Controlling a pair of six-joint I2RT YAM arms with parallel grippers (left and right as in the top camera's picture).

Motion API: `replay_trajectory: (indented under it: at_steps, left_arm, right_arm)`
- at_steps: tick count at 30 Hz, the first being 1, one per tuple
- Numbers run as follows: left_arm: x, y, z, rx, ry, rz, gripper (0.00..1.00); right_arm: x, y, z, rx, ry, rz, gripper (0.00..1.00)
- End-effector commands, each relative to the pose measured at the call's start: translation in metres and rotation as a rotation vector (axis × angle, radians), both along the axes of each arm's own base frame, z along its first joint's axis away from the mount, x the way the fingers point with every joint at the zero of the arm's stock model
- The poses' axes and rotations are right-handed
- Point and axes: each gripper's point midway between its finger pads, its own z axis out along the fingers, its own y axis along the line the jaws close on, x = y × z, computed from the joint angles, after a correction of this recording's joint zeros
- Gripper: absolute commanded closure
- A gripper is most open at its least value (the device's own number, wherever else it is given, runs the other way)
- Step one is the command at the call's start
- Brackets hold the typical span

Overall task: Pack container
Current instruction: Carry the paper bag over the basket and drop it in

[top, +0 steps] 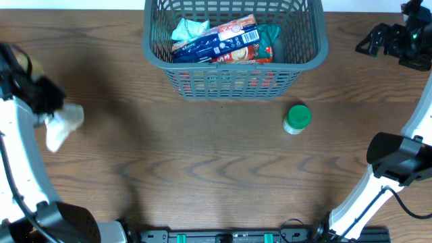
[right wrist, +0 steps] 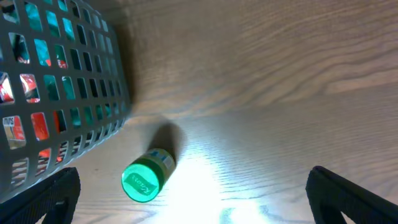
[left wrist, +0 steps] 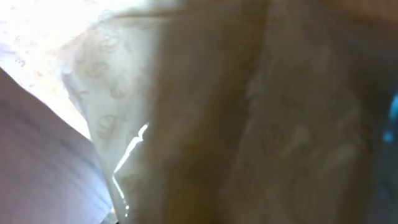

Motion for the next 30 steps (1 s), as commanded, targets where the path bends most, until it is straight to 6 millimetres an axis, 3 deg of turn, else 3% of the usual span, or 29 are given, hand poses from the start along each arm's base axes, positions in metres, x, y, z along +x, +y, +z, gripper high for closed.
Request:
replay_trajectory:
  at_steps: [1,6,9,12,15,19,22,29,30]
  left_arm:
    - [0.031,-0.041,0.071,0.050,-0.172,-0.167,0.95]
    - [0.077,-0.125,0.150,0.153,-0.401,-0.472,0.95]
    - [0.103,-0.187,0.183,0.327,-0.536,-0.791,0.95]
    - [0.120,-0.247,0.199,0.543,-0.653,-1.096,0.94]
    - [0.135,-0.291,0.200,0.712,-0.720,-1.298,0.94]
    - [0.164,-0.324,0.187,0.765,-0.777,-1.358,0.94]
    - [0.188,-0.337,0.159,0.753,-0.761,-1.374,0.94]
    - [0.228,-0.347,0.050,0.661,-0.571,-1.451,0.94]
    - [0.232,-0.346,0.034,0.647,-0.541,-1.459,0.86]
  right_arm:
    - [0.001,0.003,-0.003,-0.002,0.007,0.027,0.01]
    - [0.001,0.003,-0.003,-0.001,0.007,0.026,0.01]
    - [0.002,0.007,-0.002,0.017,0.000,0.032,0.01]
    - [0.002,0.008,-0.002,0.025,-0.003,0.035,0.01]
    - [0.002,0.008,-0.002,0.025,-0.003,0.035,0.01]
    - [0.002,0.008,-0.002,0.025,-0.003,0.035,0.01]
    - [0.002,0.009,-0.002,0.027,-0.004,0.036,0.01]
    - [0.003,0.013,0.000,0.055,-0.012,0.037,0.01]
    - [0.003,0.013,0.000,0.054,-0.012,0.036,0.01]
